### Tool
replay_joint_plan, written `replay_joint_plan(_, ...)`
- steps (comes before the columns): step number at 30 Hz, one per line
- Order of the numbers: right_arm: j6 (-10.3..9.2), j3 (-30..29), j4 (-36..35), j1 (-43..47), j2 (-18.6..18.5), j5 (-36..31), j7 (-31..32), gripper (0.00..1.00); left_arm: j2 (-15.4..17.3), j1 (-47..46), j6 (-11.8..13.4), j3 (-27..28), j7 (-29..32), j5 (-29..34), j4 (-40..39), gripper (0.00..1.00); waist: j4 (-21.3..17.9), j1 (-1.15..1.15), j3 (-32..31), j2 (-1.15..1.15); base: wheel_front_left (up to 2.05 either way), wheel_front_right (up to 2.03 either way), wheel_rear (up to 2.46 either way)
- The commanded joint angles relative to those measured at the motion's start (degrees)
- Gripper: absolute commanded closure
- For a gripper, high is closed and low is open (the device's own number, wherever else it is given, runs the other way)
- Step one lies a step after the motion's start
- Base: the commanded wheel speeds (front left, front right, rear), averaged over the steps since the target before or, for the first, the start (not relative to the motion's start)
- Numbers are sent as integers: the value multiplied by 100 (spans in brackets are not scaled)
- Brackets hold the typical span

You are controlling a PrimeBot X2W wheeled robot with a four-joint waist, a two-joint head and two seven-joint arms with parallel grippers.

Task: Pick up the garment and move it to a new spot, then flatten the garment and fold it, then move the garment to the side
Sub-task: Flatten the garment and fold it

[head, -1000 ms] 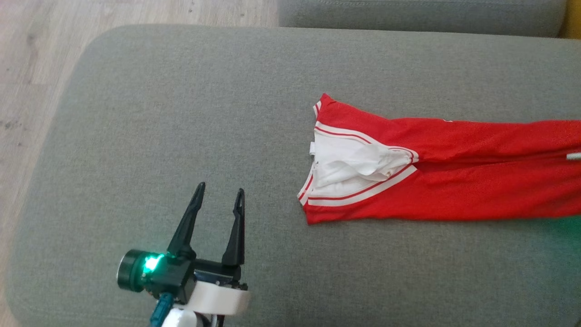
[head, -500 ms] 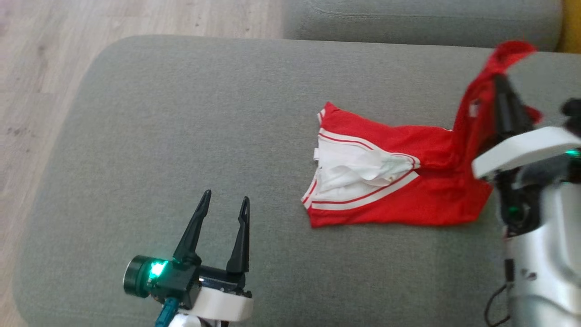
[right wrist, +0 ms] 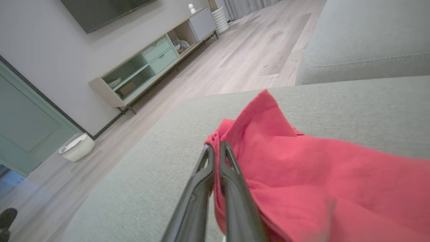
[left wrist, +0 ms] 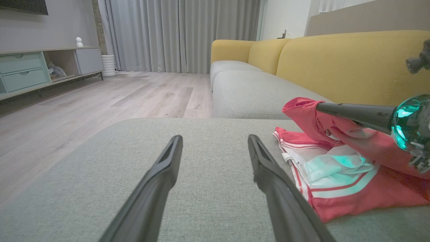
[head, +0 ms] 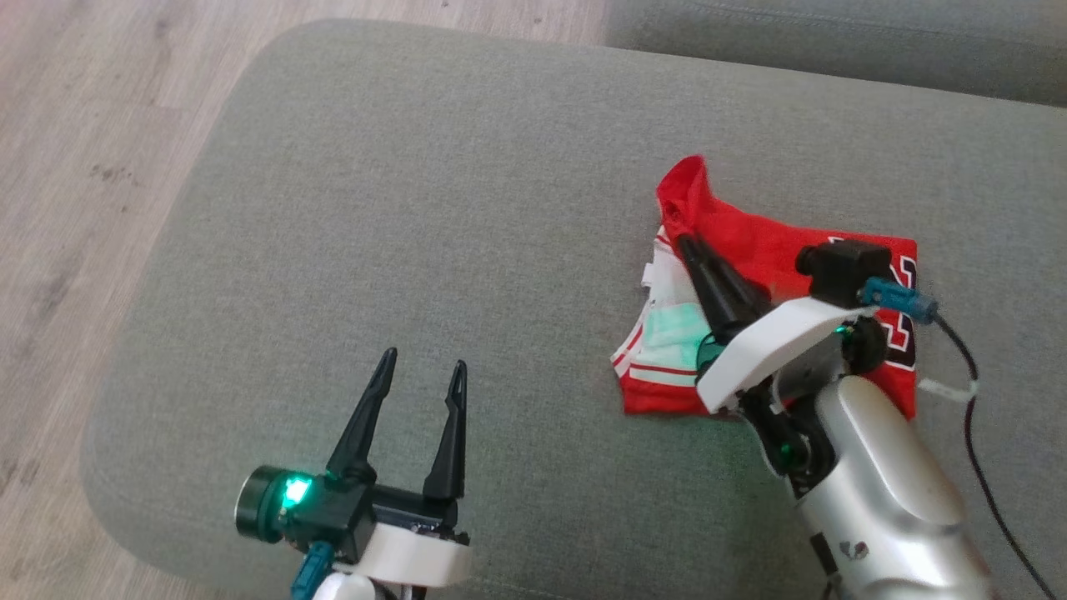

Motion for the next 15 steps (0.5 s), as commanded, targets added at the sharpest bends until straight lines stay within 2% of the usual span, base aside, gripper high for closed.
replay_joint_plan(1,39,156,-165,-177,78,130,-135,0,-37,-276,-1,223,-36,-15,-146,0,32,0,33,0,0,0,0)
replay_joint_plan(4,39,345,-94,-270,79,455,-443,0,-42,-279,20,241,-36,-34,-124,0,8,0,21,0,0,0,0)
replay_joint_plan(7,39,270,-69,-402,79,576,-703,0,-44,-256,41,272,-36,-44,-102,0,-114,0,-55,0,0,0,0)
replay_joint_plan(13,39,-571,-89,-352,69,22,-869,0,-46,-183,31,334,-36,-17,-77,0,-384,0,-299,0,0,0,0)
replay_joint_plan(15,39,-870,-112,-175,-56,-88,-770,0,-46,-155,13,346,-36,-13,-68,0,-423,0,-361,0,0,0,0)
